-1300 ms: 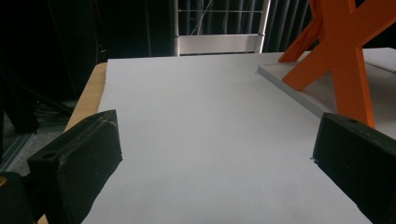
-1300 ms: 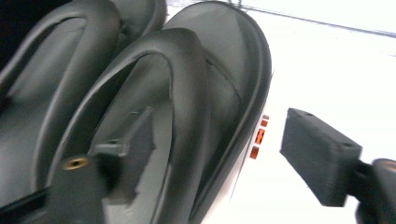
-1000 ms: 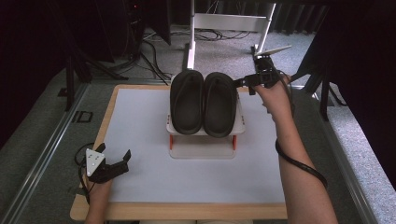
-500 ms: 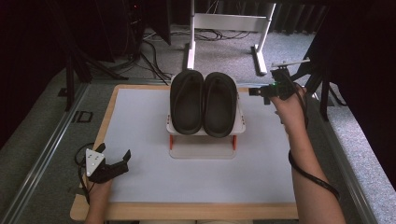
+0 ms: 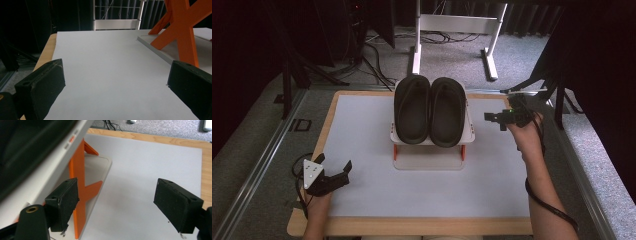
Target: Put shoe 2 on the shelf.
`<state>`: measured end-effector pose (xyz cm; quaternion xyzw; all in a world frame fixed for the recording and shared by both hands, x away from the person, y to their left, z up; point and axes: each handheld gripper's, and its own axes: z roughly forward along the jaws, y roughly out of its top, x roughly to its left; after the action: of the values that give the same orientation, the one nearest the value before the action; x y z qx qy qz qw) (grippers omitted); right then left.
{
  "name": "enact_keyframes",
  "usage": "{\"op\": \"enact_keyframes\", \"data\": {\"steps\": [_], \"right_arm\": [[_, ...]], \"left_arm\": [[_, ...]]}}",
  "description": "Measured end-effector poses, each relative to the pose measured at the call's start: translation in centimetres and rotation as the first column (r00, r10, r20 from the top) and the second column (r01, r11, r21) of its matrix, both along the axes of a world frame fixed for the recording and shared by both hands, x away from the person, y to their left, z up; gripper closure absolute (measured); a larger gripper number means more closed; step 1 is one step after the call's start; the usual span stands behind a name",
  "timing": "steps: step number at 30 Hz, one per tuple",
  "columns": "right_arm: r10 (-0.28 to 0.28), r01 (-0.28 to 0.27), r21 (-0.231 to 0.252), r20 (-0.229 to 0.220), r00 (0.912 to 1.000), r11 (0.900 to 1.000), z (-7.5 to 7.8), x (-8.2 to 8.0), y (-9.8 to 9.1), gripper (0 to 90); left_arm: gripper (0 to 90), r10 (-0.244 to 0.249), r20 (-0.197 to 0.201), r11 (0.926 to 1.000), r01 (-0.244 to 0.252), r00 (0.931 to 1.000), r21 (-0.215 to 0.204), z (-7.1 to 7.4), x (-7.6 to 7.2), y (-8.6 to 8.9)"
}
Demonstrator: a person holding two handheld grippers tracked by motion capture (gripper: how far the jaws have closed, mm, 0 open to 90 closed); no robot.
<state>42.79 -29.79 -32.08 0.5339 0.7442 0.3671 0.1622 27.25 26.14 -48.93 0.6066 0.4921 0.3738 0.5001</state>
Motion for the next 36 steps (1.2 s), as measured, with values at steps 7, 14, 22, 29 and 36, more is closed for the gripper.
{"op": "enact_keyframes", "data": {"steps": [7, 14, 22, 29, 36], "right_arm": [[-0.001, 0.003, -0.028, 0.050, 0.9987, 0.9996, -3.2, -1.2, -0.6, 19.2], [0.006, -0.005, -0.009, 0.065, 0.9978, 0.9999, -6.6, -2.2, -1.2, 18.4], [0.026, -0.024, -0.016, 0.087, 0.9959, 0.9996, -10.0, -3.6, -1.5, 14.0], [0.018, -0.017, -0.011, 0.118, 0.9929, 0.9998, -12.0, -5.4, -2.3, 14.1], [-0.030, 0.029, 0.015, 0.133, 0.9906, 0.9995, -12.9, -6.6, -3.5, 14.1]], "left_arm": [[0.8, 0.000, 0.001, 1.0000, 0.000, 1.0000, -0.001, 0.0, 0.0, 0.0], [0.8, 0.000, 0.002, 1.0000, 0.000, 1.0000, -0.001, 0.0, 0.0, 0.0], [0.8, -0.011, 0.001, 0.9999, 0.011, 0.9999, -0.001, 0.0, 0.0, 0.0], [0.8, -0.010, 0.003, 0.9999, 0.010, 0.9999, 0.003, 0.0, 0.0, -0.1], [0.8, -0.009, 0.001, 0.9999, 0.009, 1.0000, 0.007, 0.0, 0.0, -0.1]]}}
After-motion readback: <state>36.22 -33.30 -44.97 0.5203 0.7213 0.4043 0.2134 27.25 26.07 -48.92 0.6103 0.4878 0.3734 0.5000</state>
